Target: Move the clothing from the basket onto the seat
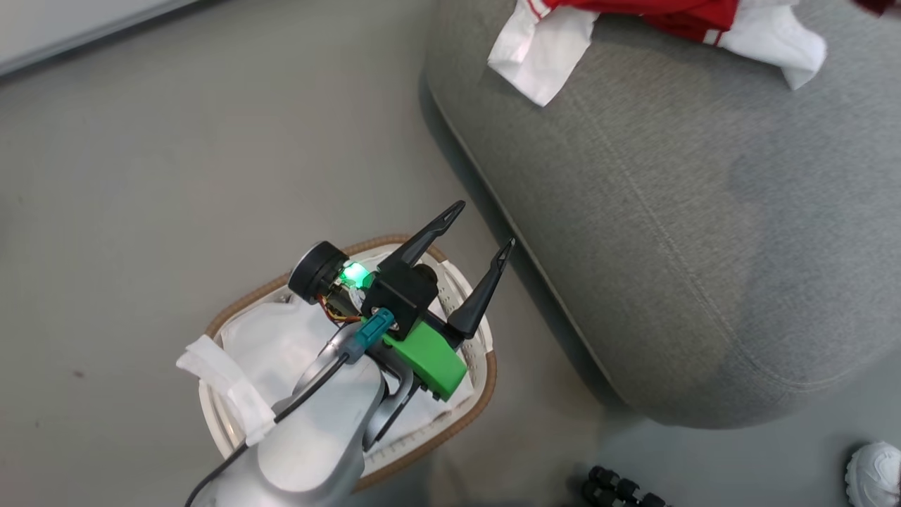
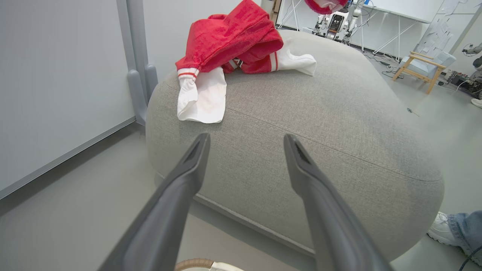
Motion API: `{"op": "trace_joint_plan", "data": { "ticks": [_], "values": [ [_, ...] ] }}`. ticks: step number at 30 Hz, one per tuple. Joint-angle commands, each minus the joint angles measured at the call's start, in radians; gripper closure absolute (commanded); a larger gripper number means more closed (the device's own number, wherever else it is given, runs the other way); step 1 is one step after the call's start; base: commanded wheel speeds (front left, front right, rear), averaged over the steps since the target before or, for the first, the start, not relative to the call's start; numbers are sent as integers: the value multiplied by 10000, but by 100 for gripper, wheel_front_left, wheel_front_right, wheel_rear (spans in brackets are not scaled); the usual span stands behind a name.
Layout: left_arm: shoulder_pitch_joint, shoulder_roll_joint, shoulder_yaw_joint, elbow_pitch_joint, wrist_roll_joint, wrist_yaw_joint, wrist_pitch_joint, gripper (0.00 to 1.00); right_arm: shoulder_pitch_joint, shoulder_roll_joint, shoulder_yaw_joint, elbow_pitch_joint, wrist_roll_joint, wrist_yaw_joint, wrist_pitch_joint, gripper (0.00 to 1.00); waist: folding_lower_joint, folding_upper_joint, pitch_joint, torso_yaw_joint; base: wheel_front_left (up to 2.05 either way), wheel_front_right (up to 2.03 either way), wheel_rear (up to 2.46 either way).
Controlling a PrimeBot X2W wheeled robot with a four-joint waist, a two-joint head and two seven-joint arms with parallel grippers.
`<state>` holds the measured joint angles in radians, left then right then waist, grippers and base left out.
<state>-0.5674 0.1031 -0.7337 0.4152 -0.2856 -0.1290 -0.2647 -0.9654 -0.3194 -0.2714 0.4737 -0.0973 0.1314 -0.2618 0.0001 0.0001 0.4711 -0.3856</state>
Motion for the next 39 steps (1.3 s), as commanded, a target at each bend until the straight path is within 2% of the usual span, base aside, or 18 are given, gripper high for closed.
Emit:
{"op": "trace_joint_plan", "data": {
  "ticks": [1,3,9,15,24,25,26,27,28,29,39],
  "values": [
    [-272,99,29,-83,173,-30,7,0,-377,-192,-19,289,-75,-14,-49,100,-1,-1,1146,632,0,0,0],
    [-445,106,73,-178,250,-20,7,0,-1064,-635,-101,832,-72,-14,-49,100,-1,-1,1567,833,0,0,0],
    [-778,330,308,-627,479,148,8,0,-2440,-1219,-68,2250,22,-14,-51,100,-1,-1,2720,1021,0,0,0],
    [-1048,550,456,-740,614,299,9,0,-3047,-1285,-233,3516,-339,-14,-49,100,-1,-1,3493,1108,0,0,0],
    [-913,595,472,-849,623,355,9,0,-2565,-1113,-626,4302,-784,-14,-49,100,-1,-1,3603,1140,0,0,0],
    [-870,595,460,-851,619,353,9,0,-2494,-1082,-642,4253,-810,-14,-49,95,-1,-1,3565,1129,0,0,0],
    [-847,589,455,-841,612,351,9,0,-2400,-1051,-632,4192,-820,-14,-49,86,-1,-1,3525,1115,0,0,0],
    [-830,572,455,-818,597,349,9,0,-2278,-1012,-594,4100,-817,-14,-49,59,-1,-1,3471,1094,0,0,0],
    [-811,567,460,-798,581,351,9,0,-2171,-966,-556,4013,-804,-14,-49,25,-1,-1,3416,1067,0,0,0],
    [-784,553,467,-781,547,348,9,0,-2004,-936,-520,3901,-765,-14,-49,0,-1,-1,3349,1040,0,0,0],
    [-479,440,782,-820,260,313,8,0,-586,-965,148,3234,-359,-14,-49,0,-1,-1,2228,961,0,0,0]
  ]
}}
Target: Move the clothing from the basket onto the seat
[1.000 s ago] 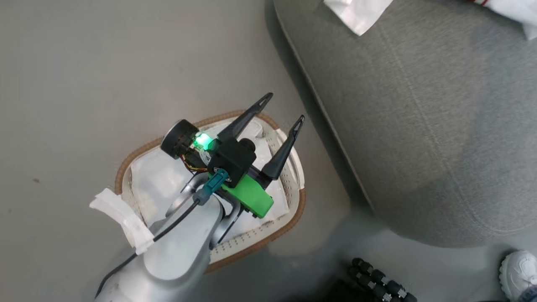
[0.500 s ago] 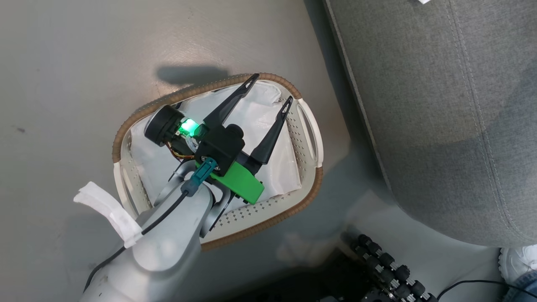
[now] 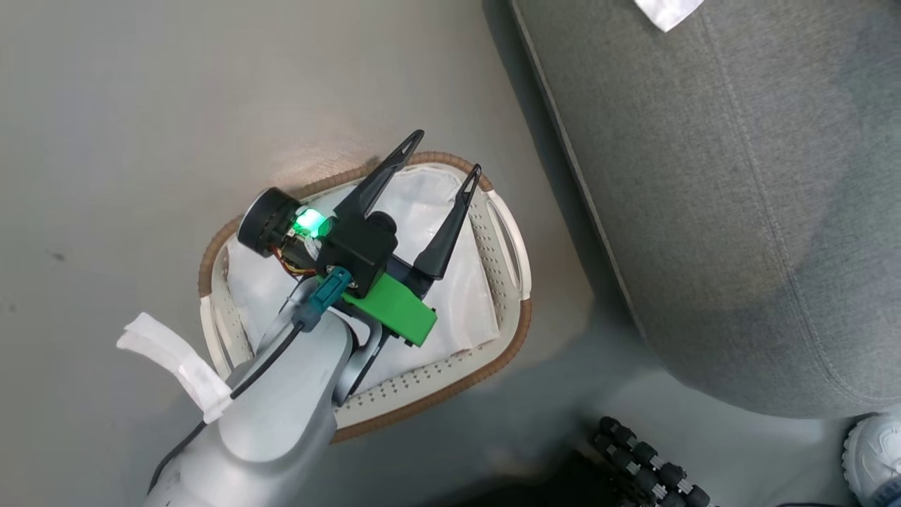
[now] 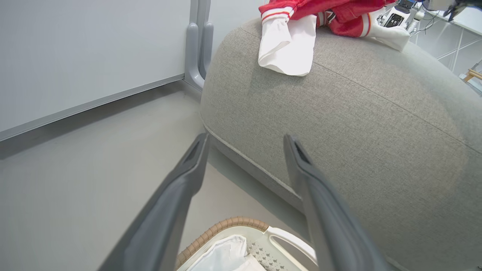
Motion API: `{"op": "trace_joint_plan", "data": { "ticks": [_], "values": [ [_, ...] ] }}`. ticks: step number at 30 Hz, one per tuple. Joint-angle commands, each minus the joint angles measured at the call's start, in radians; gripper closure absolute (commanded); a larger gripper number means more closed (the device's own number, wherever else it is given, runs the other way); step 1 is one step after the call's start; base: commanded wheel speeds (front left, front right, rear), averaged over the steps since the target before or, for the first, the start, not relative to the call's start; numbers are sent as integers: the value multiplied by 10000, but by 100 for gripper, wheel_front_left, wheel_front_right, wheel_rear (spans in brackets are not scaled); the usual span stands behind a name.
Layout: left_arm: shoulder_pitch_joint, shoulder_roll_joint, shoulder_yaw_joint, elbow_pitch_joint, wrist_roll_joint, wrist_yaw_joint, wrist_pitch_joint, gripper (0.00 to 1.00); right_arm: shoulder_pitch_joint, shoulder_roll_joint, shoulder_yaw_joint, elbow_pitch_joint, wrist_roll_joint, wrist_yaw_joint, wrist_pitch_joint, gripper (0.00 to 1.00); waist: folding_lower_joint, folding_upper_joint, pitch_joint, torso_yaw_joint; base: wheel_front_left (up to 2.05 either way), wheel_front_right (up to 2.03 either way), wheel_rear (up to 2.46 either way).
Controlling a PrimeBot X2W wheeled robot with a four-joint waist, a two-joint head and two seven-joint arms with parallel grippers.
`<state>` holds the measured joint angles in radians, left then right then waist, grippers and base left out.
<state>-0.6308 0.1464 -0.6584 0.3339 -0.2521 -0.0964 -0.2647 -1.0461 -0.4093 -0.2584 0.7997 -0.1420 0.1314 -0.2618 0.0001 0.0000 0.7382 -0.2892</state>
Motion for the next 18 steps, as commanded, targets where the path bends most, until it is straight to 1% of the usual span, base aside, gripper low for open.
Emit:
{"op": "trace_joint_plan", "data": {
  "ticks": [1,6,10,18],
  "values": [
    [203,-38,71,-19,-115,-24,8,0,399,-132,93,-68,122,-14,-49,0,-1,0,-626,32,0,0,0],
    [463,-265,322,34,-264,-65,8,0,994,-400,309,-188,302,-14,-49,0,-1,0,-1515,338,0,0,0],
    [779,-483,622,57,-374,-92,8,0,1256,-599,552,-339,494,-14,-49,0,-1,0,-2312,709,0,0,0],
    [1607,-798,1515,2,-580,-120,8,0,1975,-718,1171,-761,698,-15,-49,0,-1,0,-3937,1790,0,0,0]
  ]
}}
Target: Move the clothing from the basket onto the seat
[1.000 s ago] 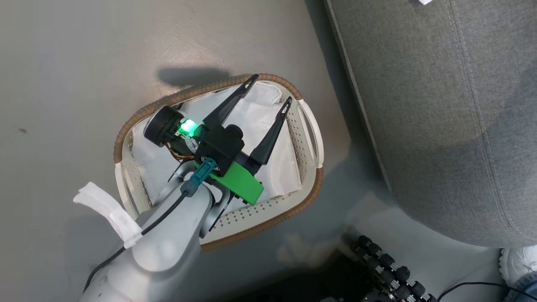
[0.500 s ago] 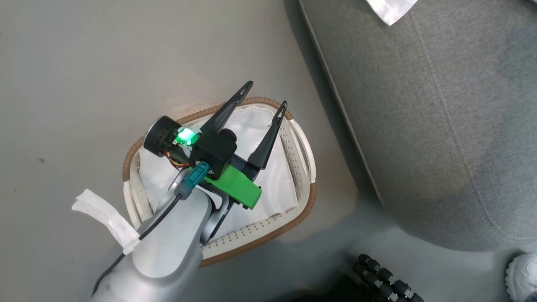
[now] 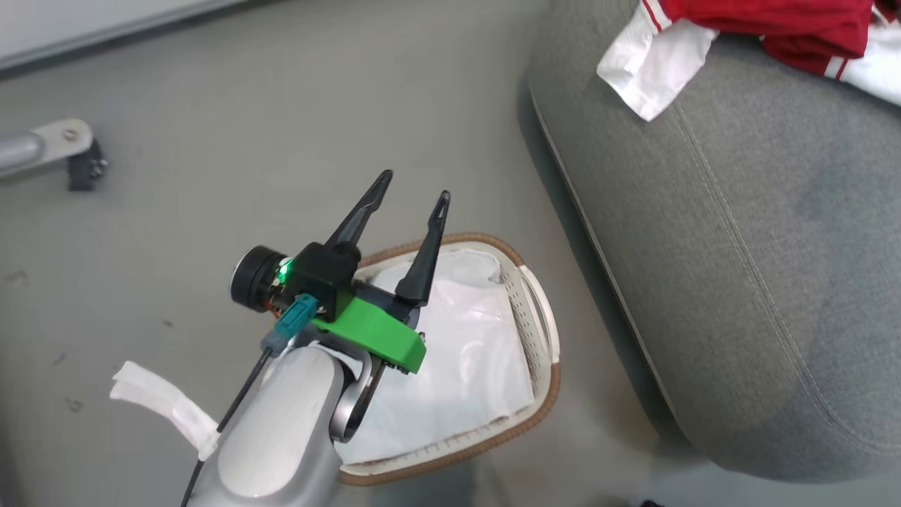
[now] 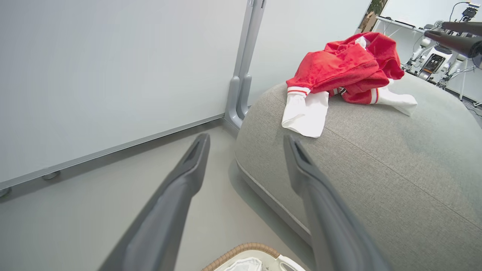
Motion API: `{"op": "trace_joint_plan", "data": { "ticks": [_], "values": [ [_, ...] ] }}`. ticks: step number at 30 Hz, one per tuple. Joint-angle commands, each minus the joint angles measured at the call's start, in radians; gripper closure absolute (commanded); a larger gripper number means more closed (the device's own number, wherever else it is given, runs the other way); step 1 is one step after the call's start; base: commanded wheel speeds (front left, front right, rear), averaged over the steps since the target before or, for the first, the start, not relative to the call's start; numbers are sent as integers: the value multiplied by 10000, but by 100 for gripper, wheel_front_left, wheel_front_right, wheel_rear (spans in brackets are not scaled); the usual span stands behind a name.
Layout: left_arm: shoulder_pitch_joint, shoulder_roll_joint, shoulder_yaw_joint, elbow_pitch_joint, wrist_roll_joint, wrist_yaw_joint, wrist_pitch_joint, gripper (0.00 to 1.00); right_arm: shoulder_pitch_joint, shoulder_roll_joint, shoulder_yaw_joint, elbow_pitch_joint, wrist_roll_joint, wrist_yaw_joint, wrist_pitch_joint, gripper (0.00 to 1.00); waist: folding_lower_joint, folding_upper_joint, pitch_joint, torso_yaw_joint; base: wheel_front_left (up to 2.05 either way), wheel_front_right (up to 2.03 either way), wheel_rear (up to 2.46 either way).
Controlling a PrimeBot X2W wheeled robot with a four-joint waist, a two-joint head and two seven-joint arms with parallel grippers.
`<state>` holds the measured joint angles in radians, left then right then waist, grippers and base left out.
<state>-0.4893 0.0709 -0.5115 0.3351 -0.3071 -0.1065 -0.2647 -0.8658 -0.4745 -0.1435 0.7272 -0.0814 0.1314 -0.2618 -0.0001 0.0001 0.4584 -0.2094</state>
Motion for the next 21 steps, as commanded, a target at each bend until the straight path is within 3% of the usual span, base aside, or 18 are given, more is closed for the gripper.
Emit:
{"op": "trace_joint_plan", "data": {
  "ticks": [1,8,21],
  "values": [
    [320,-74,213,-37,-36,-3,8,0,300,-60,101,-69,90,-15,-49,0,1,-1,-1338,1151,0,0,0],
    [1220,-147,1566,-274,53,244,8,0,1035,690,613,-597,311,-15,-49,0,1,-1,-2303,1815,0,0,0],
    [2976,-200,3760,-201,218,420,8,0,3422,3337,1144,-2465,391,-15,-49,0,1,-1,-3346,2212,0,0,0]
  ]
}}
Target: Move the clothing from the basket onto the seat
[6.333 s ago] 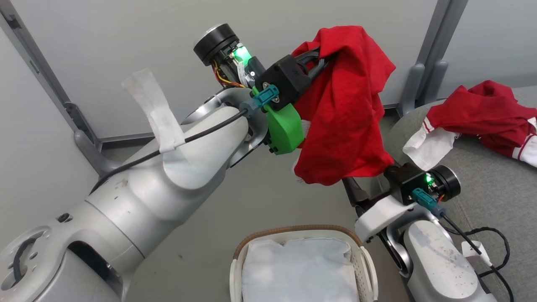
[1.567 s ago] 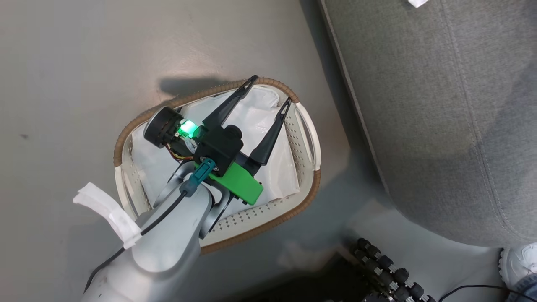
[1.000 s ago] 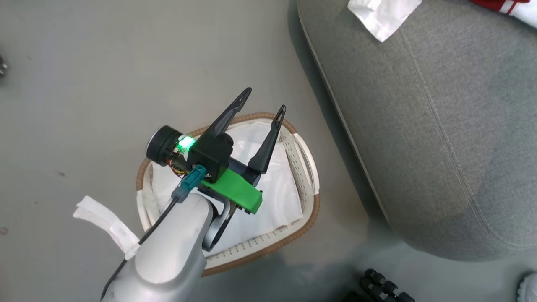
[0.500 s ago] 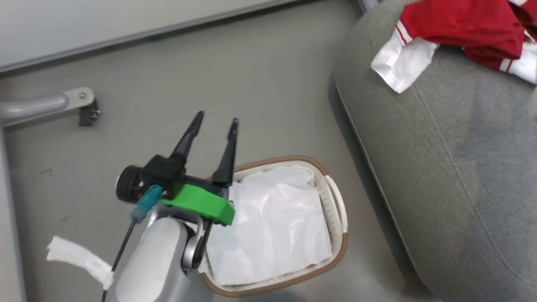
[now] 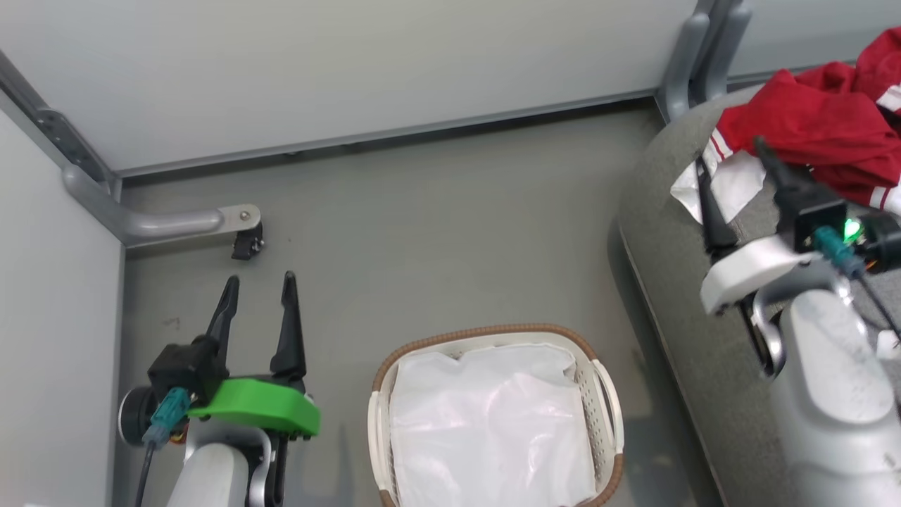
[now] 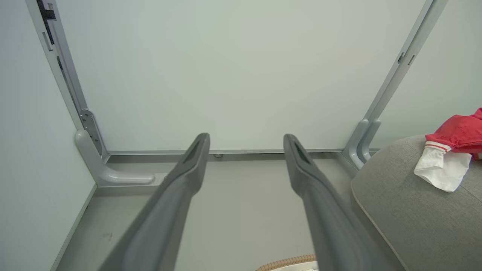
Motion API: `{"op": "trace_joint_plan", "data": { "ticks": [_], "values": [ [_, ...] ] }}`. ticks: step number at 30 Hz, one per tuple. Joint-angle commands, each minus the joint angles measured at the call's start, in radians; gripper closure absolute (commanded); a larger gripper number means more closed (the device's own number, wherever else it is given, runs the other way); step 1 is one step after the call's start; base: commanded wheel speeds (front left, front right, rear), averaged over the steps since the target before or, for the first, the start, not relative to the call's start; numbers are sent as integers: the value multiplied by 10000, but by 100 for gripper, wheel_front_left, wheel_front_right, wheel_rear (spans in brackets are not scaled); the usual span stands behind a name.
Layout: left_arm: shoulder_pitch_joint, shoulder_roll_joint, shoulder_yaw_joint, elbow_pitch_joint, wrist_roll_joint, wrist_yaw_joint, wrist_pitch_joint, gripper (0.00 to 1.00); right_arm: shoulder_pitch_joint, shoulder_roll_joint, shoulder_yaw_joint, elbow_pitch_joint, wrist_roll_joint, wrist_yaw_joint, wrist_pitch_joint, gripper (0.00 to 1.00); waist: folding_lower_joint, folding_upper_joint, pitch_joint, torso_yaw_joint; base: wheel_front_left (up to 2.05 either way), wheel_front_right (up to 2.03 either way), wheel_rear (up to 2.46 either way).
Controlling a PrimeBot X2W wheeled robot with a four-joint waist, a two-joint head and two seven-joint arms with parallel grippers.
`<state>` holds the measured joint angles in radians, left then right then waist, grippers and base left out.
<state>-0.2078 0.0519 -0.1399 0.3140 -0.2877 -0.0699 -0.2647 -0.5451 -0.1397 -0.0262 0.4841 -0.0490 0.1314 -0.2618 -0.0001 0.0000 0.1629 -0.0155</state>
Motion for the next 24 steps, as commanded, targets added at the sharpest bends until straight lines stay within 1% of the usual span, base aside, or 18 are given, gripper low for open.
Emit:
{"op": "trace_joint_plan", "data": {
  "ticks": [1,4,7,10,11,14,24],
  "values": [
    [271,-10,119,30,-43,40,8,0,423,123,-58,-117,68,-15,-49,0,1,0,-455,288,0,0,0],
    [662,-3,364,76,-215,33,8,0,1143,553,-159,-352,314,-15,-49,0,1,0,-683,309,0,0,0],
    [1062,-5,498,173,-343,11,8,0,1854,793,-319,-544,500,-15,-49,0,1,0,-920,303,0,0,0],
    [1326,-6,580,254,-534,32,8,0,2445,858,-491,-686,657,-15,-49,0,1,0,-1121,326,0,0,0],
    [1406,-7,585,278,-540,31,8,0,2633,871,-459,-745,826,-15,-49,0,1,0,-1188,346,0,0,0],
    [1582,-7,582,315,-569,58,8,0,3219,872,-241,-947,734,-15,-49,0,1,0,-1356,364,0,0,0],
    [1757,-5,262,468,-821,72,8,0,3915,874,109,-1106,1152,-15,-49,0,1,0,-1548,445,0,0,0]
  ]
}}
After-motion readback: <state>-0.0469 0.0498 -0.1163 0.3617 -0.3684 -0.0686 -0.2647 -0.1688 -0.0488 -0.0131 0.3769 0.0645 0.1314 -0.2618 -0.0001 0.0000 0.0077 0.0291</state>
